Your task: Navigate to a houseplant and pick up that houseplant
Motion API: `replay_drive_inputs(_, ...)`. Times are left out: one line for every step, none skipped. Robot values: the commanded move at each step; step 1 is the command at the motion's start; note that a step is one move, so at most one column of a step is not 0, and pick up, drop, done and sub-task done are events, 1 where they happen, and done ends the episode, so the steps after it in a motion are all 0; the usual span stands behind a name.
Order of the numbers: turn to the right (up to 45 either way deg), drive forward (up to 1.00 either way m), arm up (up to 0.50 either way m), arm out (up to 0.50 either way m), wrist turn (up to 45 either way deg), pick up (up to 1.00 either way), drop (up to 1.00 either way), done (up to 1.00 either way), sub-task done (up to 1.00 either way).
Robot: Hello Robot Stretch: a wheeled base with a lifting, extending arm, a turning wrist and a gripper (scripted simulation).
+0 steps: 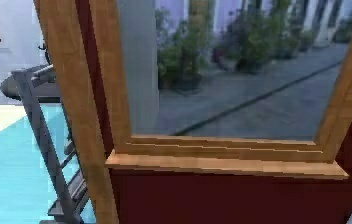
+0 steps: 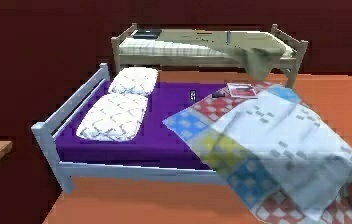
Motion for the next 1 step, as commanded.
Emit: replay_drive_inputs(-45.0, 0.00, 0.00, 0.00, 0.0, 0.00, 0.00, 0.00, 0.00)
